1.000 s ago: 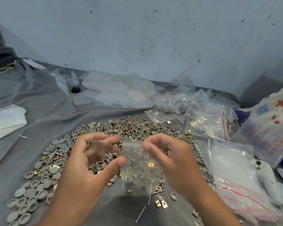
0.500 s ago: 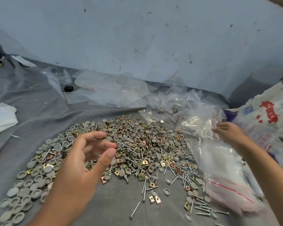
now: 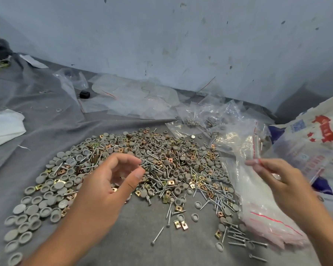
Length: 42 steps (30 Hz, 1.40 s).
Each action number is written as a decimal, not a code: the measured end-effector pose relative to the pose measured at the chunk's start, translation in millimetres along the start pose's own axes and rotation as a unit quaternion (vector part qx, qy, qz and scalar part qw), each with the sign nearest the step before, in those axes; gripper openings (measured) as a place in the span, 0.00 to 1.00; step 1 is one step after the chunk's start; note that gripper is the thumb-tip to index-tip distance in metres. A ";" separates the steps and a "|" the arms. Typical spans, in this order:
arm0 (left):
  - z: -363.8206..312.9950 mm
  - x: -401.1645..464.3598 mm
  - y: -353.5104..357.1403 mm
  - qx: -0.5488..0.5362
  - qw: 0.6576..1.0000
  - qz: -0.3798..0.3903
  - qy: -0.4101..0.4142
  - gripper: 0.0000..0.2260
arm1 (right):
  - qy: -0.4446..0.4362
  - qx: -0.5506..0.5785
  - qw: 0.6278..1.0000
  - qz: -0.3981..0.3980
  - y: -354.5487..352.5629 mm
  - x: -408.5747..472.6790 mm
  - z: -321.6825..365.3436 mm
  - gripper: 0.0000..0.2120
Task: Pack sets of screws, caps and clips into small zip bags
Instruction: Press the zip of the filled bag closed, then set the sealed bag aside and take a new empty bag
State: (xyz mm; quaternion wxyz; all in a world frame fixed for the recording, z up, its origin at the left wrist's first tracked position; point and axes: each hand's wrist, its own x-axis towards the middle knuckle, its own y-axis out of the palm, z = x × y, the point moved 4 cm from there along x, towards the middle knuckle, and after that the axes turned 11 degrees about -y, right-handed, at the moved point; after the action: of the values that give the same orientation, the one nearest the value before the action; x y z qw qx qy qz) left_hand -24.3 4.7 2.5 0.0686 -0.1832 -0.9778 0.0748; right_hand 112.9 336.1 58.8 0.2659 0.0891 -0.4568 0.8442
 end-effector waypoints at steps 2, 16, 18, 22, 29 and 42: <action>-2.7 -2.6 8.9 0.014 1.000 0.020 0.005 0.08 | -0.019 0.147 0.988 0.043 27.6 0.7 44.5 0.12; 0.5 -2.3 11.3 0.062 0.998 -0.025 -0.005 0.11 | 0.092 0.529 0.836 0.110 163.0 -21.8 112.0 0.16; 1.2 0.6 7.0 0.051 0.997 -0.047 -0.029 0.13 | 0.093 0.522 0.840 0.118 159.4 -23.5 105.4 0.18; -0.2 -0.7 7.3 0.014 0.999 -0.021 -0.034 0.10 | 0.092 0.517 0.839 0.145 164.2 -29.6 104.3 0.17; 3.1 -6.1 7.7 0.028 0.999 0.004 -0.030 0.06 | 0.069 0.506 0.853 0.107 169.7 -34.7 115.6 0.17; -3.1 -13.7 15.8 0.041 0.997 0.064 0.011 0.11 | 0.038 0.529 0.847 0.033 155.0 -35.2 121.1 0.07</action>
State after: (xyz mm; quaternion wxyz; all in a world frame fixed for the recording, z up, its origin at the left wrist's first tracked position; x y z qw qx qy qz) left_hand -5.6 14.6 1.4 0.0819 -0.2437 -0.9593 0.1167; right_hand 49.1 155.6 1.4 0.1680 0.1691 0.0674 0.9688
